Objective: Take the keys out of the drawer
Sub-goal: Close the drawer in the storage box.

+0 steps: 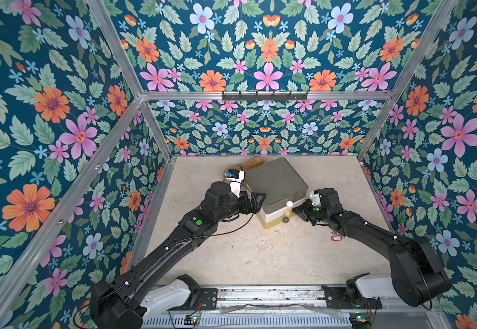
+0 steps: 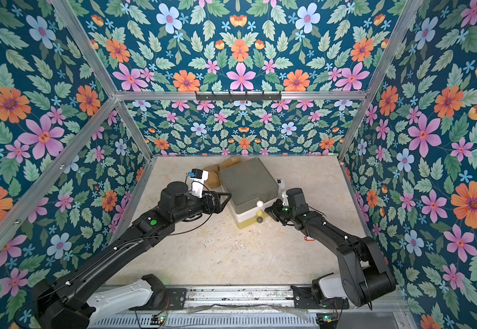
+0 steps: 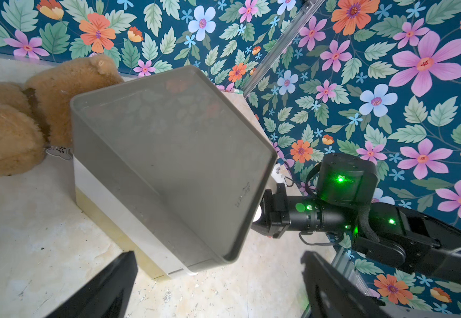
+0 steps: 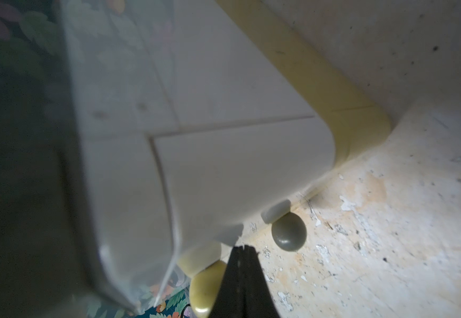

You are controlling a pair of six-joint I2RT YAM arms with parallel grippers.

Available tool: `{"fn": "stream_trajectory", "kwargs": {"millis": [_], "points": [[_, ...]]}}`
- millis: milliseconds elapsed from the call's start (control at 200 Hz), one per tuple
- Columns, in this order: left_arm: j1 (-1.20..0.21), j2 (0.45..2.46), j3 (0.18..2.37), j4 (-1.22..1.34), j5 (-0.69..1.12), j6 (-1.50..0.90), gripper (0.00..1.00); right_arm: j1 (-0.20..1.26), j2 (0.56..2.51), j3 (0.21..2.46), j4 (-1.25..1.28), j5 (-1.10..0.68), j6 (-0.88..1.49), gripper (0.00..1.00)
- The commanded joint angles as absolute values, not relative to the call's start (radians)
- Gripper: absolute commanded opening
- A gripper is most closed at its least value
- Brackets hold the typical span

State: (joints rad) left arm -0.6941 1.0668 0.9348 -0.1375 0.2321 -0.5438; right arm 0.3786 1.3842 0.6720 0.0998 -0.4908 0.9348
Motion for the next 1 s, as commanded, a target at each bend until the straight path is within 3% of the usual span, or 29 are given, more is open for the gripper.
{"fn": "stream_trajectory", "kwargs": {"millis": [0, 450, 995], "points": [[-0.693, 1.048, 0.92, -0.143, 0.215, -0.556, 0.99, 0.382, 1.394, 0.678, 0.146, -0.489, 0.94, 0.0], [-0.693, 0.981, 0.875, -0.176, 0.18, -0.579, 0.99, 0.382, 1.391, 0.657, 0.176, -0.488, 0.944, 0.04], [-0.693, 0.985, 0.919, -0.223, 0.156, -0.528, 0.99, 0.38, 1.256, 0.576, 0.074, -0.424, 0.939, 0.42]]}}
